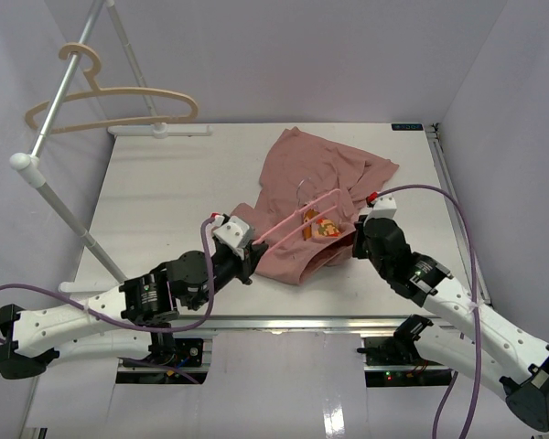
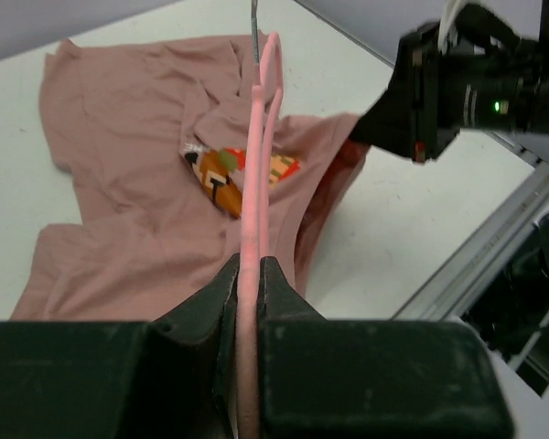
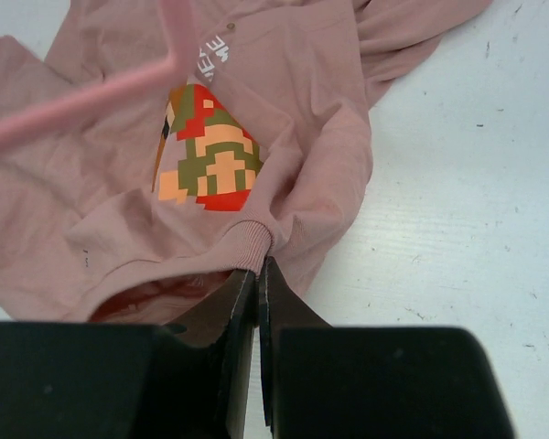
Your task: Place the t-shirt on the hanger
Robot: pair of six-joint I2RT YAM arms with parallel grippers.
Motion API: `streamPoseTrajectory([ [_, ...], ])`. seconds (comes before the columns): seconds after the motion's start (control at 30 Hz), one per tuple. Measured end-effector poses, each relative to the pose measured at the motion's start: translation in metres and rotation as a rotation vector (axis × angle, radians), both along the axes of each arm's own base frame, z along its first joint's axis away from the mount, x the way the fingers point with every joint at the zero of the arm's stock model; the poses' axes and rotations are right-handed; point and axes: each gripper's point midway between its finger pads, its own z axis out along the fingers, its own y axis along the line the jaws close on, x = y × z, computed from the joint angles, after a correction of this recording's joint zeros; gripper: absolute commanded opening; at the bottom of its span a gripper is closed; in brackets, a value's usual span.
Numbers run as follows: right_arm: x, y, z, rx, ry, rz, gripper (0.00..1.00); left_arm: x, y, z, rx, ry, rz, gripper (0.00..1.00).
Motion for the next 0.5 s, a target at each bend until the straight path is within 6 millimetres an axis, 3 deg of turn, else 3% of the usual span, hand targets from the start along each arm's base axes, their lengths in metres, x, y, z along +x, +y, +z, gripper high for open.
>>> streamPoseTrajectory([
  [0.2, 0.003, -0.005, 0.009, 0.010, 0.005, -0.023, 0.08, -0.024, 0.017, -0.020, -0.024, 0.082, -0.091, 0.00],
  [0.5, 0.013, 0.003, 0.010, 0.004, 0.039, -0.041, 0.08, -0.052, 0.033, -0.024, -0.089, 0.164, -0.188, 0.00],
])
